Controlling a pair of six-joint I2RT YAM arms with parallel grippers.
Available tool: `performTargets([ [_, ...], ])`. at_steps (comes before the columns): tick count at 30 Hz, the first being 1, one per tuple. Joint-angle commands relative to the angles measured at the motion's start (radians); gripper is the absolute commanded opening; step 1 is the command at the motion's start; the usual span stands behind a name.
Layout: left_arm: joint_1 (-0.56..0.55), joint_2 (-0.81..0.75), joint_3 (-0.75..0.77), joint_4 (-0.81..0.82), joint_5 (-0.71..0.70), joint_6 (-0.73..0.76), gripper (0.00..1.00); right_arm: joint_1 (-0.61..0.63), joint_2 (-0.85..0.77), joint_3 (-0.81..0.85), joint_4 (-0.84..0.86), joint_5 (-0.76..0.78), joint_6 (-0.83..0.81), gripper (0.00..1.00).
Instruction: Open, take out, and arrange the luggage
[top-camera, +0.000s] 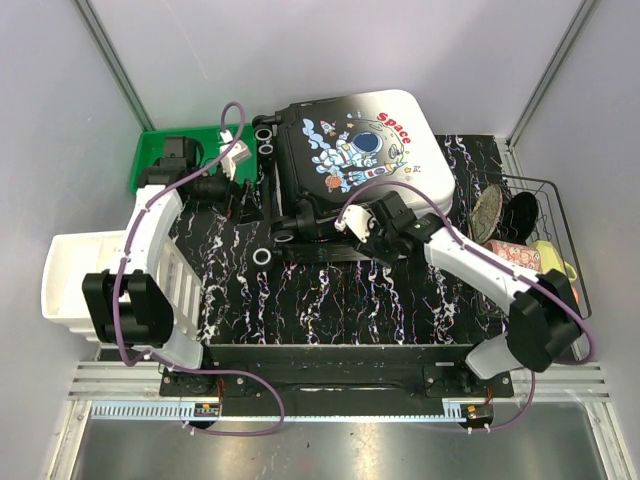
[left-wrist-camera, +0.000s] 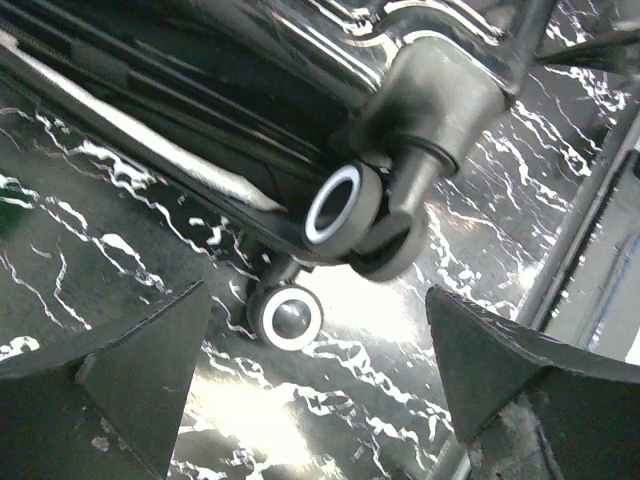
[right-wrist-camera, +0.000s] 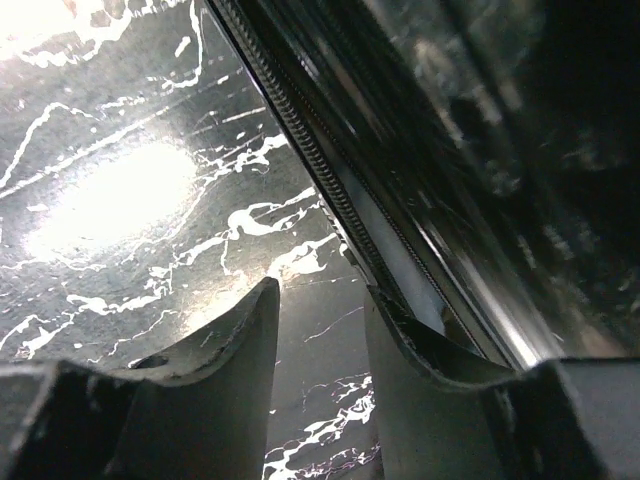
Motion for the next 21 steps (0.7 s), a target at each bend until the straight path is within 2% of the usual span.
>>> performTargets([
  [1,-0.013,0.045,-0.024,0.374,-0.150,-0.300,0.91,-0.006,-0.117,0.015,0.099,-0.034,0.000,0.49],
  [3,-0.013,0.117,0.004,0.469,-0.226,-0.508,0.89,-0.008,-0.139,0.011,0.099,-0.017,0.006,0.51],
  [6,-0.031,0.236,0.106,0.459,-0.292,-0.668,0.87,-0.008,-0.174,-0.003,0.098,-0.019,0.007,0.53],
  [12,-0.063,0.393,0.151,0.453,-0.300,-0.783,0.81,-0.008,-0.263,-0.015,0.052,-0.007,0.032,0.59],
  [14,-0.077,0.428,0.147,0.479,-0.283,-0.799,0.72,-0.017,-0.283,-0.023,0.035,0.012,0.058,0.61],
  [18,-0.125,0.484,0.154,0.523,-0.251,-0.843,0.62,-0.100,-0.311,-0.009,-0.006,-0.003,0.127,0.67],
  [21,-0.162,0.528,0.176,0.580,-0.223,-0.912,0.42,-0.184,-0.298,0.014,-0.048,-0.029,0.188,0.70],
])
